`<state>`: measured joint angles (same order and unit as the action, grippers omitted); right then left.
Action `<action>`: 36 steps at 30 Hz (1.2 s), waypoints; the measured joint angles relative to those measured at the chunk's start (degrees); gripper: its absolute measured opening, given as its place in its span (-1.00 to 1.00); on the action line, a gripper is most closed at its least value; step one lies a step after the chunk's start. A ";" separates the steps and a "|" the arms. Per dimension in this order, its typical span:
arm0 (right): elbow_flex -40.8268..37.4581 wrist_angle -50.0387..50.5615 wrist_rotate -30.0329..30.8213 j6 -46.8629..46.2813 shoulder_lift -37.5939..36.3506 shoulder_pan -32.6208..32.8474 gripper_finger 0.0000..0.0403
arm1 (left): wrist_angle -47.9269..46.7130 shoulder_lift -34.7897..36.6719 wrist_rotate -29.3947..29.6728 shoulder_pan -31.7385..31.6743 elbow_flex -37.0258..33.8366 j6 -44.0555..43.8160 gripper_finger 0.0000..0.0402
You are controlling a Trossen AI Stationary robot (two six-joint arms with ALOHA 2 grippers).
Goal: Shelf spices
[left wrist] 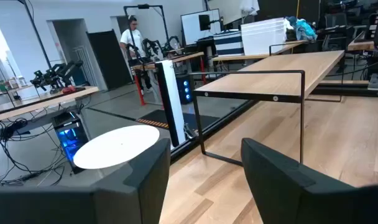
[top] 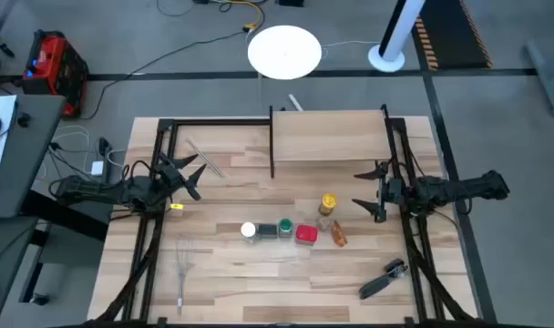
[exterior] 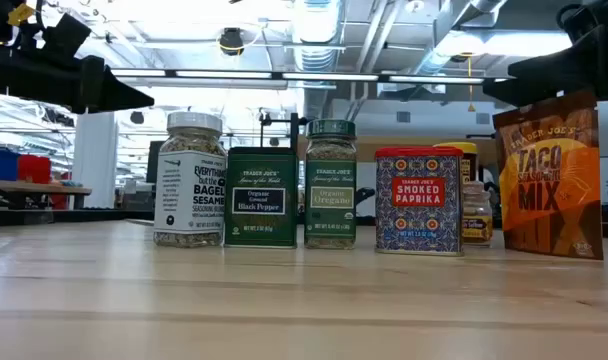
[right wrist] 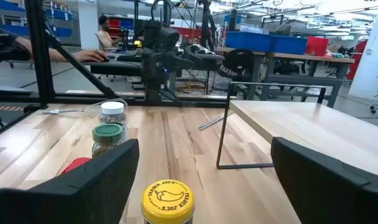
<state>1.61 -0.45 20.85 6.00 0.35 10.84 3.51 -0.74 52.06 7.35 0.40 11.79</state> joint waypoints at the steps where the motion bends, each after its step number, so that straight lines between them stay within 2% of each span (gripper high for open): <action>1: 0.00 0.00 -0.01 0.00 -0.01 -0.01 0.82 | 0.00 0.00 0.01 -0.01 -0.02 0.00 -0.05; 36: 0.00 0.00 0.01 0.00 0.01 -0.01 0.82 | -0.05 -0.21 0.17 0.00 -0.01 0.00 -0.05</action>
<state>1.61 -0.45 20.86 6.00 0.36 10.83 3.46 -0.95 52.23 7.35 0.40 11.79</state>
